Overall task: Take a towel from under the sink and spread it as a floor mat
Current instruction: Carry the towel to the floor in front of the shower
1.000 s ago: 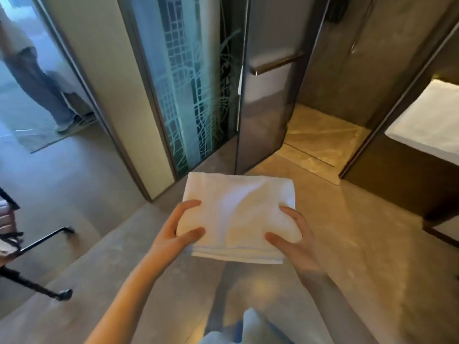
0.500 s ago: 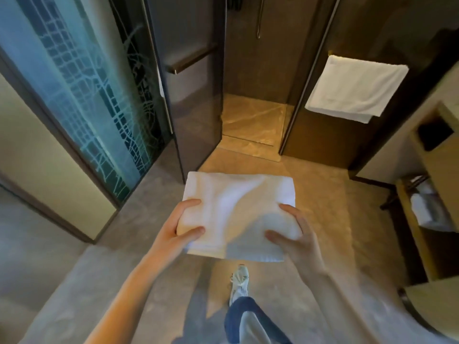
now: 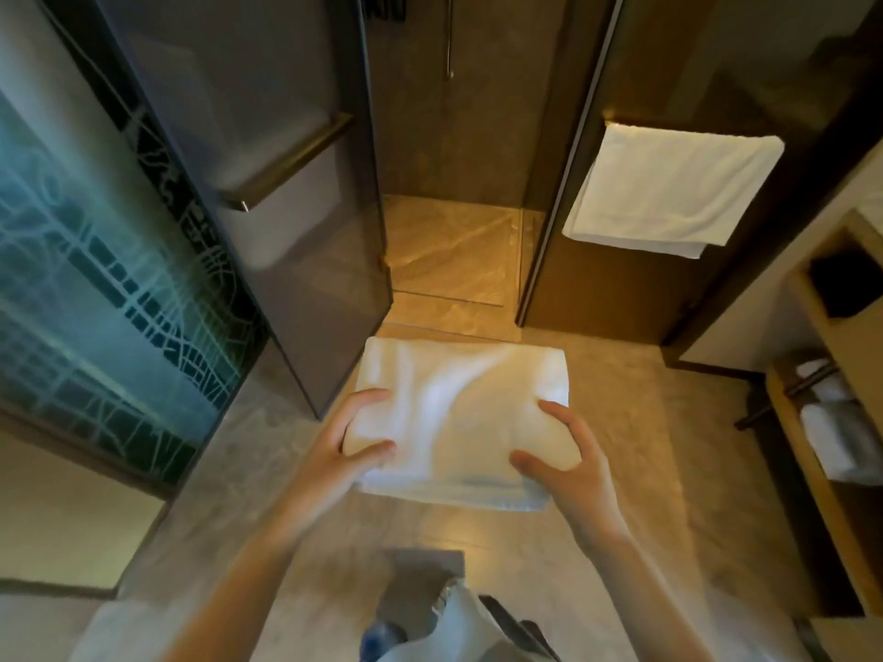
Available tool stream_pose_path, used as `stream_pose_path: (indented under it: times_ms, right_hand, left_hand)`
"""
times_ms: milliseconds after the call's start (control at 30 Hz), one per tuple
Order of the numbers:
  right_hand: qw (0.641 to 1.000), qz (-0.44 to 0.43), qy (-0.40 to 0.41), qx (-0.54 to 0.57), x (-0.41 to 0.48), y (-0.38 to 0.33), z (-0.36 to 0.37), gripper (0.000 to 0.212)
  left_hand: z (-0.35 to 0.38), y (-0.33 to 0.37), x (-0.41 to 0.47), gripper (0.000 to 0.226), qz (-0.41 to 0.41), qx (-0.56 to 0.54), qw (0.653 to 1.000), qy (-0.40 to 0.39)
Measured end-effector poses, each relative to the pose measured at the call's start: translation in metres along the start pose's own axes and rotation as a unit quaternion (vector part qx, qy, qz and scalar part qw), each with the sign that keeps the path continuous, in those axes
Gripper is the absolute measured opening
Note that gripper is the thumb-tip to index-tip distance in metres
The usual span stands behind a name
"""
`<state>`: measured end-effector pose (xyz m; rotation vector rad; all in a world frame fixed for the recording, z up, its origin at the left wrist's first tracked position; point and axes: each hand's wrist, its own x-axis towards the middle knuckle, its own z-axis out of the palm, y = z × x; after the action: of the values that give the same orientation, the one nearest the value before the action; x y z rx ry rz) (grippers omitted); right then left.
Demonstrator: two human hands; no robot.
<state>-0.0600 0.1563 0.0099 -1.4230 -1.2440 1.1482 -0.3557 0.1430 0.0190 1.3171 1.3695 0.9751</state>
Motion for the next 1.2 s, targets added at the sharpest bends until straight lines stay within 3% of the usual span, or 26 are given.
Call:
stream_pose_path:
  times_ms: [267, 567, 800, 1000, 1200]
  right_hand:
    - [0.999, 0.016, -0.007, -0.032, 0.122, -0.010, 0.031, 0.064]
    - [0.997, 0.049, 0.041, -0.049, 0.231, 0.002, 0.102, 0.062]
    - [0.992, 0.090, 0.074, -0.057, 0.321, 0.026, 0.146, 0.060]
    - [0.989, 0.118, 0.072, -0.058, 0.392, 0.088, 0.161, 0.059]
    - [0.984, 0.156, 0.058, -0.064, 0.449, 0.214, 0.172, 0.059]
  left_hand:
    - [-0.030, -0.004, 0.122, 0.051, -0.019, -0.056, 0.998, -0.006]
    - [-0.091, -0.039, 0.270, 0.051, -0.031, -0.018, 0.997, -0.072]
    - [-0.120, -0.081, 0.384, 0.055, -0.084, -0.029, 0.988, -0.129]
    - [-0.107, -0.144, 0.458, 0.060, -0.122, -0.022, 0.985, -0.121]
    - [-0.068, -0.265, 0.510, 0.059, -0.148, -0.025, 0.982, -0.117]
